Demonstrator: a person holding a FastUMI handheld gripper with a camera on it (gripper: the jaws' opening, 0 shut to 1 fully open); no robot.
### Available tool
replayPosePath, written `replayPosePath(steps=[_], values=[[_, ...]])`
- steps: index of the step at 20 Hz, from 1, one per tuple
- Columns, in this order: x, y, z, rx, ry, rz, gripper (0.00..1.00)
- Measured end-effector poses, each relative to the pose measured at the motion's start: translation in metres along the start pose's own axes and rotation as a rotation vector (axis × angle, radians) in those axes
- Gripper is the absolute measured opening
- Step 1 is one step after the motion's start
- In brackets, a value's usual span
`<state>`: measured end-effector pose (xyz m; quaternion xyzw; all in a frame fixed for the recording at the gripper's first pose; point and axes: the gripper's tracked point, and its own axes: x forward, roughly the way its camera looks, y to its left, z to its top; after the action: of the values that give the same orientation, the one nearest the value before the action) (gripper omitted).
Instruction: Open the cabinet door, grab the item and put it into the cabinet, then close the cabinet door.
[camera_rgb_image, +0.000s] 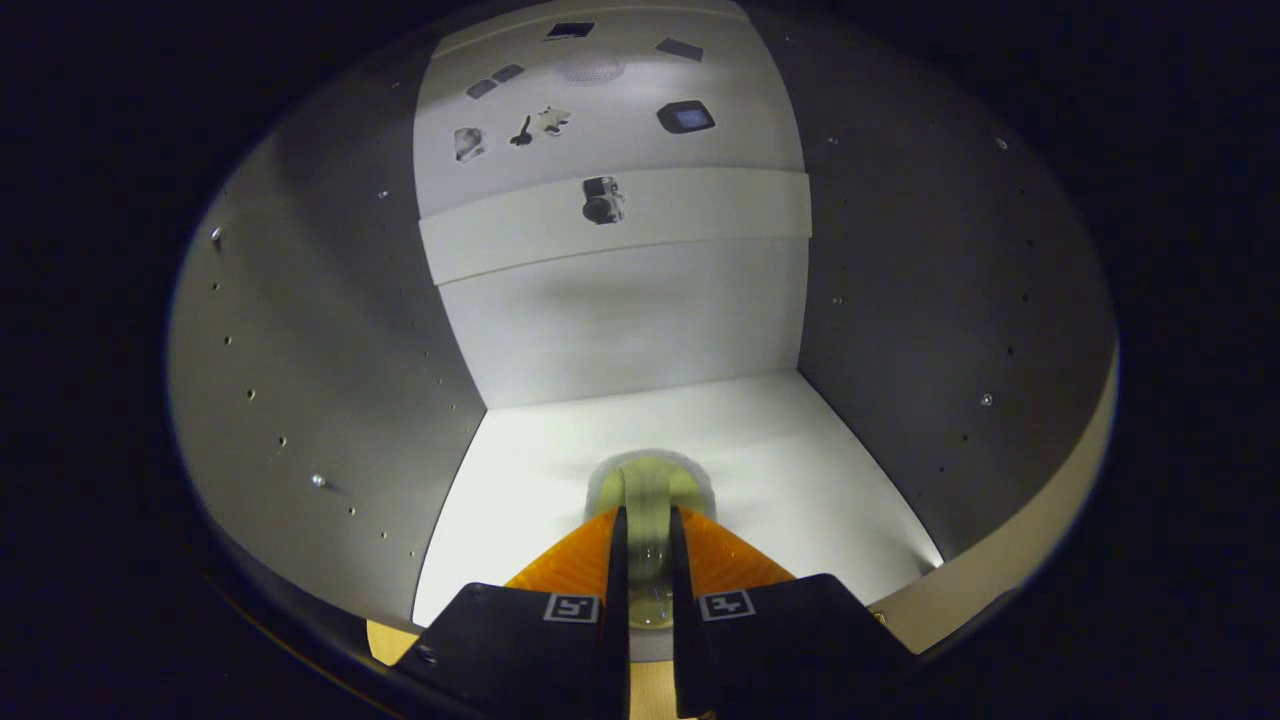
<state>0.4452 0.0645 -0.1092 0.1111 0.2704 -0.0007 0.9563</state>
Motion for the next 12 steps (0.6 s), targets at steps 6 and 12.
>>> replayPosePath(steps=[6,12], values=[[-0.003,-0.004,0.003,0.017,0.000,0.004,0.67],[-0.062,-0.002,0.032,-0.028,-0.158,0.024,0.96]])
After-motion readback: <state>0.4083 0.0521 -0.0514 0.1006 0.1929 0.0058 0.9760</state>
